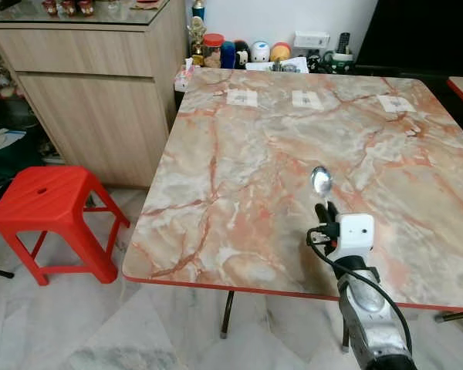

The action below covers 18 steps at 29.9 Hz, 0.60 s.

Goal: Setting the table

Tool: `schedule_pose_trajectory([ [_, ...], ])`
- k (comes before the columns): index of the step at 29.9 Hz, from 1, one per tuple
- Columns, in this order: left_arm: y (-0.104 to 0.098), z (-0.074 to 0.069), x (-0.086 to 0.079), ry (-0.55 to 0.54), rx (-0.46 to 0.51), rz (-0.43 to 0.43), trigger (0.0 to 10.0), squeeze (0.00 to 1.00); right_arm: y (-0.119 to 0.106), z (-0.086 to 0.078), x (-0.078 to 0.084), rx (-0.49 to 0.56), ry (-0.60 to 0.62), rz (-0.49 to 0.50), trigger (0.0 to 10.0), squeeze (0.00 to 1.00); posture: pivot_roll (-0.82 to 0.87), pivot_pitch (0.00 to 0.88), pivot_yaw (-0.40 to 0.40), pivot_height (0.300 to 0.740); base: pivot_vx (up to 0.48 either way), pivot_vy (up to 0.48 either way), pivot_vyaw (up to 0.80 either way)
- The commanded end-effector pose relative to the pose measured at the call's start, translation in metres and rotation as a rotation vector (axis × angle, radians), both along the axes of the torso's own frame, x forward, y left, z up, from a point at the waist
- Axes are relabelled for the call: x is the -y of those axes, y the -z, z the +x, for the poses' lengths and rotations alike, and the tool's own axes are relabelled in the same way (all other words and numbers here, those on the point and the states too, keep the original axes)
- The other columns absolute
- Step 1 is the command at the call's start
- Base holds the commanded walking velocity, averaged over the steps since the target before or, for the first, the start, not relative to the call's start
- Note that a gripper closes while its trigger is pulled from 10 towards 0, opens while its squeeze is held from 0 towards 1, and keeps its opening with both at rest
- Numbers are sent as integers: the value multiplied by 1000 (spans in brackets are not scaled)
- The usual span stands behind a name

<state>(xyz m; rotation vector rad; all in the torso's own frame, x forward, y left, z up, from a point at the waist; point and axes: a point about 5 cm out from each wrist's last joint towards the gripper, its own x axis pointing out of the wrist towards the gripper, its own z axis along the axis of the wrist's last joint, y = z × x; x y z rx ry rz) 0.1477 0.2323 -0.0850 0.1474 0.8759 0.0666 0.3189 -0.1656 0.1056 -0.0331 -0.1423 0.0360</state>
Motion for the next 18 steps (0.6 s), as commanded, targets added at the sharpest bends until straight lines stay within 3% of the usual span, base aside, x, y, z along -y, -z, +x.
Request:
schedule_pose_trajectory([
  [1,4,-6,2,4,-38,0,10000,0,-2,-6,1,25,25,15,10000,0,45,69,-29,740,0,0,0],
  [10,0,3,0,32,-19,18,10000,0,-3,-9,-3,37,30,19,10000,0,34,44,-21,740,0,0,0],
  [18,0,3,-2,35,-31,22,10000,0,-4,-10,-1,36,56,33,10000,0,38,51,-25,740,0,-315,0],
])
